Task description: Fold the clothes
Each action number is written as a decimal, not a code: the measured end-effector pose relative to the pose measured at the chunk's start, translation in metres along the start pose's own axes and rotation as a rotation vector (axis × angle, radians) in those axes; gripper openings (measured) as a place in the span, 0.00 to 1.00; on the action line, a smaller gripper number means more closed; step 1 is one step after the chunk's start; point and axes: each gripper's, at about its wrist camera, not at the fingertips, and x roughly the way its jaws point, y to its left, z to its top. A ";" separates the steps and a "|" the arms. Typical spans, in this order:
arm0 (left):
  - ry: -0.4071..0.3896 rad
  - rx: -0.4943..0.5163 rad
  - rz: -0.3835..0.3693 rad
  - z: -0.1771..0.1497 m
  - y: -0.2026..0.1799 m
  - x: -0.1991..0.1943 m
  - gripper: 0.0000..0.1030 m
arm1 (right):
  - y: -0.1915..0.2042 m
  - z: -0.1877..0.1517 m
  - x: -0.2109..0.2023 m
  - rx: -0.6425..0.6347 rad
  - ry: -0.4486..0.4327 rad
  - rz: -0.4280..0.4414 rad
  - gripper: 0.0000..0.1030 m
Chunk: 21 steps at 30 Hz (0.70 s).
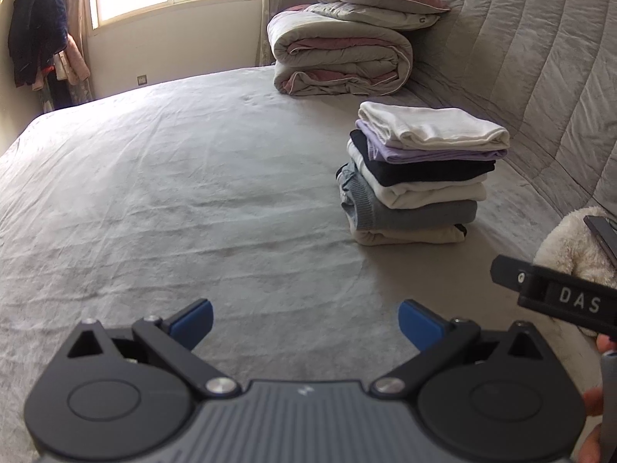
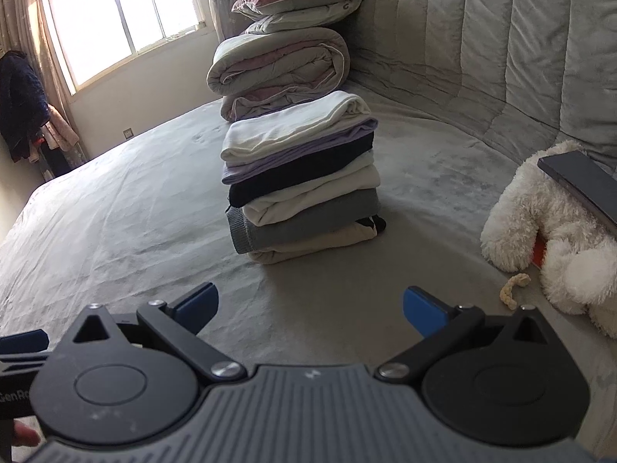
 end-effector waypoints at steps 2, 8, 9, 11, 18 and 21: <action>-0.002 0.006 0.001 0.001 -0.002 -0.001 0.99 | -0.001 0.000 0.000 0.004 0.003 0.000 1.00; 0.004 0.020 0.001 0.002 -0.008 0.000 0.99 | -0.005 0.000 -0.001 0.014 0.010 -0.002 1.00; 0.005 0.022 0.000 0.002 -0.009 0.001 0.99 | -0.004 -0.001 -0.001 0.013 0.011 -0.001 1.00; 0.008 0.030 0.003 0.001 -0.012 0.001 0.99 | -0.004 -0.002 -0.001 0.009 0.014 0.002 1.00; 0.013 0.036 0.008 0.002 -0.013 0.002 0.99 | -0.008 -0.002 -0.001 0.009 0.021 -0.004 1.00; 0.018 0.039 0.011 0.002 -0.014 0.004 0.99 | -0.010 -0.001 -0.002 0.005 0.020 -0.014 1.00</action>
